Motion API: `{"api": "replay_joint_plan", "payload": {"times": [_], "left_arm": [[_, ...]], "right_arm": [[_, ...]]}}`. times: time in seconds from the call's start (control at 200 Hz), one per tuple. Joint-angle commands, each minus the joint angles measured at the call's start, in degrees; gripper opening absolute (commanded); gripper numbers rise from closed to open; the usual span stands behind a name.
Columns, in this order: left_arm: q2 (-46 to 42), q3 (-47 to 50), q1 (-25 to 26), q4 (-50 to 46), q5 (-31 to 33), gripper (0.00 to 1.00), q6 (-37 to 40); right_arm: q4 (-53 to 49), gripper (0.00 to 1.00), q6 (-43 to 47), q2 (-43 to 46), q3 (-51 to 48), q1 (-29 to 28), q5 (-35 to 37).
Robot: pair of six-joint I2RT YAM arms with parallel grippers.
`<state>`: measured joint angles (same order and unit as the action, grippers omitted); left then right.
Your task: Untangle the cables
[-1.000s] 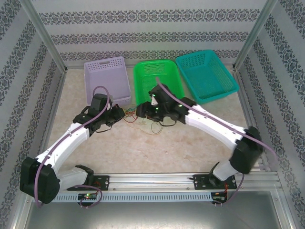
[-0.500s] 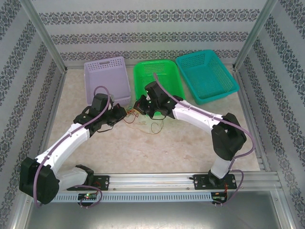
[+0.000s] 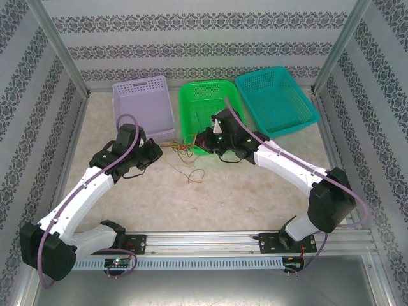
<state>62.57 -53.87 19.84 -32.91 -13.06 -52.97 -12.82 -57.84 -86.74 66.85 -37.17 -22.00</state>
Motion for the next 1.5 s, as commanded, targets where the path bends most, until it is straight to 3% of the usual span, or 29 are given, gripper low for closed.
{"api": "replay_joint_plan", "payload": {"times": [0.0,0.1,0.18,0.24,0.405,0.694,0.884,0.989,1.064,1.254,1.384,1.494], "left_arm": [[0.06,-3.05,-1.6,-6.83,3.72,0.13,-1.82],[-0.46,-4.23,-1.44,-5.9,0.98,0.19,-4.7],[-0.53,-6.4,-1.42,-9.1,2.02,0.35,-6.45],[0.18,-7.44,-1.38,-7.88,-0.82,0.42,-6.78],[4.94,-7.68,2.16,-0.06,-9.5,0.49,-11.24],[14.23,-10.69,10.64,5.23,-7.84,0.55,-10.37],[19.43,-11.95,10.96,8.47,-5.86,0.46,-9.19],[20.98,-12.48,10.89,8.92,-3.19,0.24,-7.59],[21.06,-13.71,10.5,5.54,1.12,0.0,-5.56],[12.59,-10.83,4.68,1.68,8.98,0.0,-3.02],[8.2,-8.89,-2.39,0.66,5.41,0.0,-1.3],[7.11,-9.15,-4.69,-0.92,4.44,0.0,0.05]], "right_arm": [[-3.3,0.0,4.49,1.91,-0.72,2.01,4.33],[-4.19,0.0,5.37,2.56,-0.79,2.23,5.17],[-4.08,0.0,5.49,3.08,-1.32,2.76,5.35],[-3.67,0.0,5.57,3.11,-1.26,2.89,4.72],[-3.63,0.0,6.16,1.69,0.41,2.02,3.87],[-3.14,0.0,4.87,1.33,1.52,0.92,3.02],[-2.2,0.0,2.79,2.2,1.2,0.87,1.54],[-1.66,0.0,1.54,3.43,0.38,1.36,1.03],[-1.92,0.0,0.9,4.68,-0.43,2.26,0.71],[-7.51,0.0,2.81,10.2,-4.48,7.7,1.04],[-10.2,0.0,4.75,14.3,-8.69,12.75,-1.08],[-12.76,0.0,6.62,16.35,-9.77,15.01,-1.57]]}}
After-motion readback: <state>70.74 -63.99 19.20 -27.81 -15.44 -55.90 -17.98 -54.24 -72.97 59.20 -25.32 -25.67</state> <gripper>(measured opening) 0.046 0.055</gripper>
